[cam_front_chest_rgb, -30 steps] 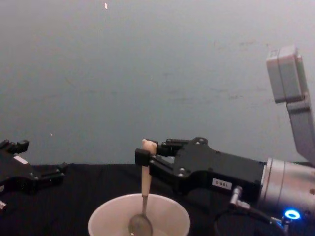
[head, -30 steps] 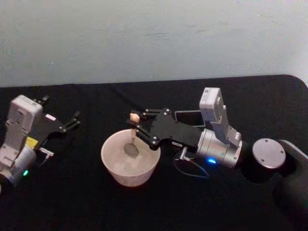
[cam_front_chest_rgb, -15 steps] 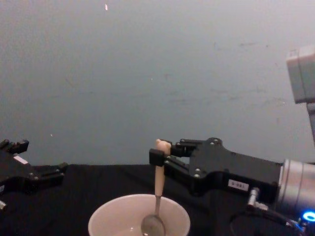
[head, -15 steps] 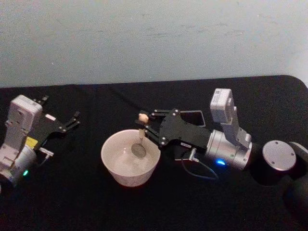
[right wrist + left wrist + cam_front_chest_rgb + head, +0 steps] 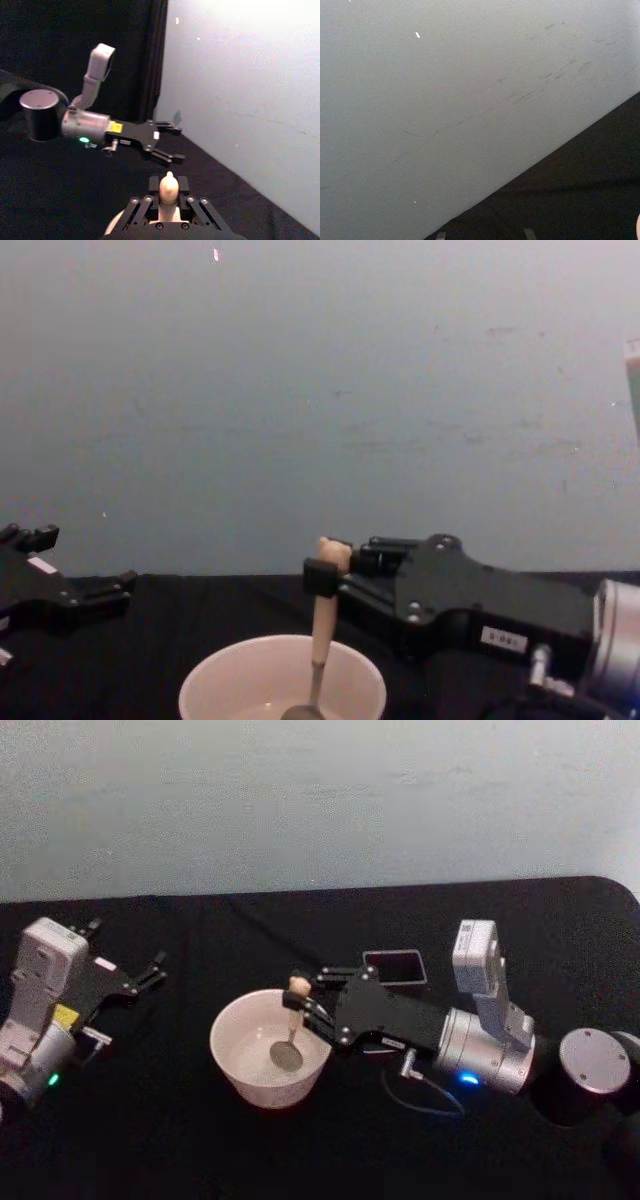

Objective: Pick up the stirring spoon with one hand, stir inside the cup, then place it back in its original position.

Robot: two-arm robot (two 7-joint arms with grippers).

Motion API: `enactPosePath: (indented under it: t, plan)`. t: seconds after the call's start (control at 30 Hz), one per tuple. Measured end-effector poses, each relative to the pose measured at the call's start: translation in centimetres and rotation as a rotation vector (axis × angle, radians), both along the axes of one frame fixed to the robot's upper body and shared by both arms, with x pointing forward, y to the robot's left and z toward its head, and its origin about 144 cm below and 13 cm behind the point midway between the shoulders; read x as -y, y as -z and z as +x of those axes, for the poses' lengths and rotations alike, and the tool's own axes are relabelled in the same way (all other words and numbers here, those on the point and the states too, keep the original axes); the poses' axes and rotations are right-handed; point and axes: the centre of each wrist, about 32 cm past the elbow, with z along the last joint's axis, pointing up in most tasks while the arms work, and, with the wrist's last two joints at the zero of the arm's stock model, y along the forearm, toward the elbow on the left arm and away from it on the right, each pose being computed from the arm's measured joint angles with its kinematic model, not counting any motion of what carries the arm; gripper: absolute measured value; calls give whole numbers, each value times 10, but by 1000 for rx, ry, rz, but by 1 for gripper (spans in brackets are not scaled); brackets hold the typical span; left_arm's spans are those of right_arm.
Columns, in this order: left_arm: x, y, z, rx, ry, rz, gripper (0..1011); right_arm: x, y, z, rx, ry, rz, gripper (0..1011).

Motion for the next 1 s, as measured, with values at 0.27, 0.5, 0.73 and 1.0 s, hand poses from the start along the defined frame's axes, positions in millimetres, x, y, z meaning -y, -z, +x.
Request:
enactPosePath:
  t: [0.27,0.5,0.73,1.0]
  plan:
    - [0,0,0,0,0,0,1001,-16,2,-3,-12,-39,9,212]
    - [0,0,0,0,0,0,1001,-29,0,7,-3,-32,20,212]
    - [0,0,0,0,0,0,1001,-36,-1,21,11,14,18,212]
    - [0,0,0,0,0,0,1001,-30,0,29,20,63,8,212]
